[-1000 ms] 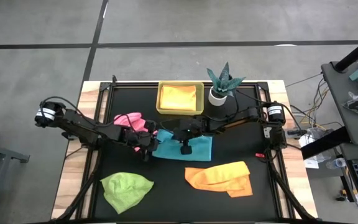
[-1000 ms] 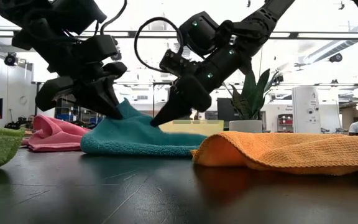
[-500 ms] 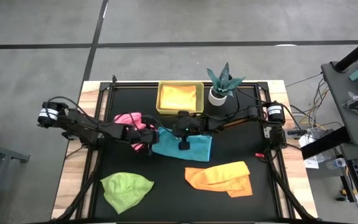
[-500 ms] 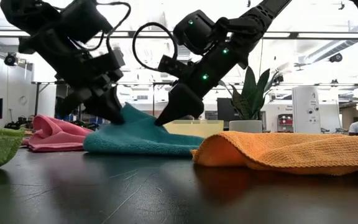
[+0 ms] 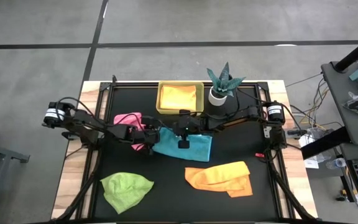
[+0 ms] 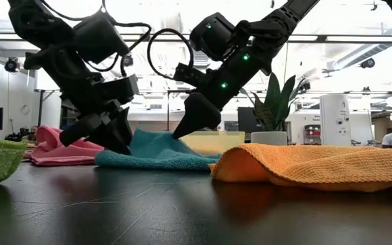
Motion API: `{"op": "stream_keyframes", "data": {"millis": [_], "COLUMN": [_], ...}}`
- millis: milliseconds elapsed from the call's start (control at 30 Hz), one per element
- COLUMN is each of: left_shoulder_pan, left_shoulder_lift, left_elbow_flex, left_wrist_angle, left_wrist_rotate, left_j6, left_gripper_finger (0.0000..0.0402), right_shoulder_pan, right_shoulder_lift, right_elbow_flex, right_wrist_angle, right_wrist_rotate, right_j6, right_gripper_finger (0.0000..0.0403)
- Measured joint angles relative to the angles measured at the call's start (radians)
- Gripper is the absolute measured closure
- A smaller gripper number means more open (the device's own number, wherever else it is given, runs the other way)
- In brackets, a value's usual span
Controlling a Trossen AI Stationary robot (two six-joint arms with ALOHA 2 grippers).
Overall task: Fold microfiber towels
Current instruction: Fold the blue microfiber cloth
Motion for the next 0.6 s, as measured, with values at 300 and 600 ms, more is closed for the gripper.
{"op": "stream_keyframes", "data": {"millis": [300, 600], "left_shoulder_pan": [-0.002, -0.019], "left_shoulder_lift": [-0.063, -0.118], "left_elbow_flex": [0.044, 0.059], "left_wrist_angle": [-0.129, -0.077], "left_wrist_rotate": [0.002, 0.167], "left_j6": [-0.005, -0.058], "left_gripper_finger": [0.0264, 0.0265], "right_shoulder_pan": [-0.011, -0.003], "right_shoulder_lift": [-0.013, -0.103], "right_elbow_flex": [0.0, 0.001], "right_wrist_angle": [-0.022, -0.269], "right_wrist_rotate": [0.001, 0.0], "right_j6": [0.008, 0.166], "right_gripper_finger": [0.0303, 0.0278]}}
